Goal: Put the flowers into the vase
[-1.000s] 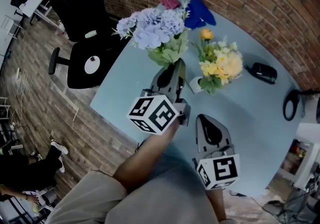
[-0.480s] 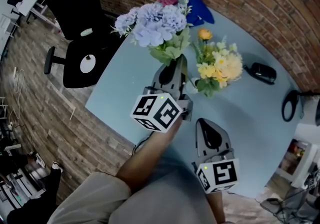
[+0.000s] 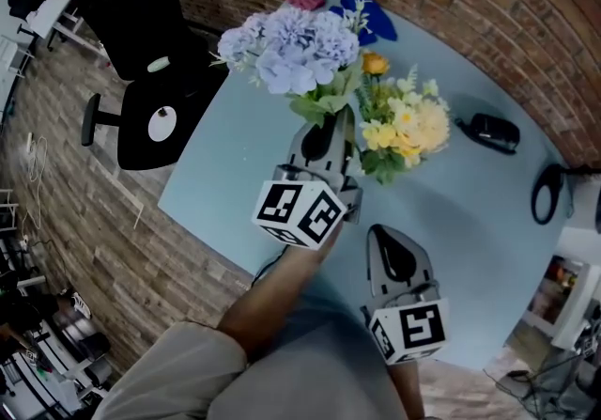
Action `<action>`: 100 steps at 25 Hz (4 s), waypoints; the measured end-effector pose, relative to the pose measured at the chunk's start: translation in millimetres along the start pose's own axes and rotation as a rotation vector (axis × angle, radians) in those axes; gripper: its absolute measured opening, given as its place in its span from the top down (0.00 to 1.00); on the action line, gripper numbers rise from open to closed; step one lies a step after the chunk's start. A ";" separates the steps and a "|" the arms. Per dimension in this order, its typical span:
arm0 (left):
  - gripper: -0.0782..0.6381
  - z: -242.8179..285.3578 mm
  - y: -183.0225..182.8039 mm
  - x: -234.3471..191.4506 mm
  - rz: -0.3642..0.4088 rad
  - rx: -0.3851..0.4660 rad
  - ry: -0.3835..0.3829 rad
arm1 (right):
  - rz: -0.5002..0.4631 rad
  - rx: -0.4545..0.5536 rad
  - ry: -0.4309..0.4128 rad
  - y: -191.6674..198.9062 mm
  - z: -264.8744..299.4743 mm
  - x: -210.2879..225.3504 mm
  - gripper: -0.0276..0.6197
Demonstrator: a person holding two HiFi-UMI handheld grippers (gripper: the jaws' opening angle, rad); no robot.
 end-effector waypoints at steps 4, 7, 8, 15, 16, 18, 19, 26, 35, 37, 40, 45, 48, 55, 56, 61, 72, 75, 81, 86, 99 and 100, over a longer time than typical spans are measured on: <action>0.84 -0.6 9.3 1.0 0.024 -0.007 0.004 | 0.005 -0.009 0.007 4.3 -1.4 3.3 0.92; 0.84 -2.3 12.9 2.1 0.036 -0.008 0.006 | 0.008 -0.011 0.015 6.0 -2.9 4.5 0.92; 0.84 -2.7 14.5 2.4 0.039 -0.009 0.004 | 0.009 -0.012 0.016 6.7 -3.1 5.0 0.92; 0.84 -6.8 31.7 3.5 0.104 -0.018 -0.003 | 0.011 -0.022 0.016 9.8 -1.4 3.9 0.92; 0.84 -7.4 34.6 3.1 0.106 -0.021 -0.007 | 0.010 -0.023 0.016 10.3 -1.4 4.0 0.92; 0.84 -8.7 40.2 2.7 0.109 -0.029 -0.010 | 0.010 -0.025 0.016 11.8 -1.9 4.5 0.92; 0.84 -9.4 43.0 2.7 0.109 -0.034 -0.010 | 0.011 -0.027 0.018 12.6 -2.4 4.8 0.92; 0.83 -10.1 51.8 1.0 0.126 -0.059 -0.008 | 0.012 -0.033 0.023 11.9 -2.0 4.6 0.92; 0.81 -17.7 58.4 -0.2 0.163 -0.074 0.007 | 0.012 -0.034 0.020 13.3 -1.2 3.0 0.92; 0.80 -20.9 57.9 0.3 0.167 -0.070 0.020 | 0.011 -0.034 0.020 14.1 -1.3 2.7 0.92; 0.80 -24.8 57.5 1.6 0.182 -0.067 0.037 | 0.011 -0.036 0.018 14.9 -2.1 2.6 0.92; 0.76 -29.8 56.5 5.9 0.236 -0.072 0.109 | 0.013 -0.039 0.015 15.6 -1.4 2.6 0.92; 0.70 -33.6 57.2 8.6 0.275 -0.083 0.168 | 0.013 -0.040 0.013 17.0 -0.5 2.0 0.92; 0.66 -43.3 62.7 8.9 0.394 -0.119 0.258 | 0.018 -0.037 0.011 17.1 0.5 2.0 0.92; 0.65 -45.2 64.1 8.7 0.400 -0.129 0.263 | 0.018 -0.037 0.010 17.5 0.6 1.8 0.92; 0.60 -52.0 72.2 13.7 0.491 -0.170 0.335 | 0.018 -0.039 0.002 17.7 3.7 0.2 0.92; 0.55 -67.2 89.1 -1.1 0.507 -0.253 0.313 | 0.009 -0.033 -0.005 16.1 5.1 -2.7 0.92; 0.55 -75.8 93.0 -4.0 0.489 -0.268 0.306 | 0.004 -0.027 -0.001 15.0 2.8 -1.9 0.92; 0.61 -91.5 92.9 -1.4 0.468 -0.284 0.315 | -0.006 -0.011 0.000 12.0 1.9 -5.6 0.92; 0.77 -99.8 86.1 -3.7 0.463 -0.282 0.293 | -0.027 0.009 -0.004 8.5 0.2 -12.7 0.92; 0.86 -127.8 54.2 -2.2 0.419 -0.283 0.279 | -0.056 0.092 -0.030 -8.5 -8.4 -29.5 0.92; 0.86 -131.0 51.6 -0.5 0.418 -0.285 0.283 | -0.058 0.100 -0.036 -9.8 -8.6 -31.2 0.92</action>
Point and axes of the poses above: the fingertips, and each gripper's own axes: z forward along the fingers, x to its right, y out of its underside, the point moved 3 cm from there along -z, backward along the fingers, and after that the axes turned 13 degrees about -y, right-handed, at the moved point
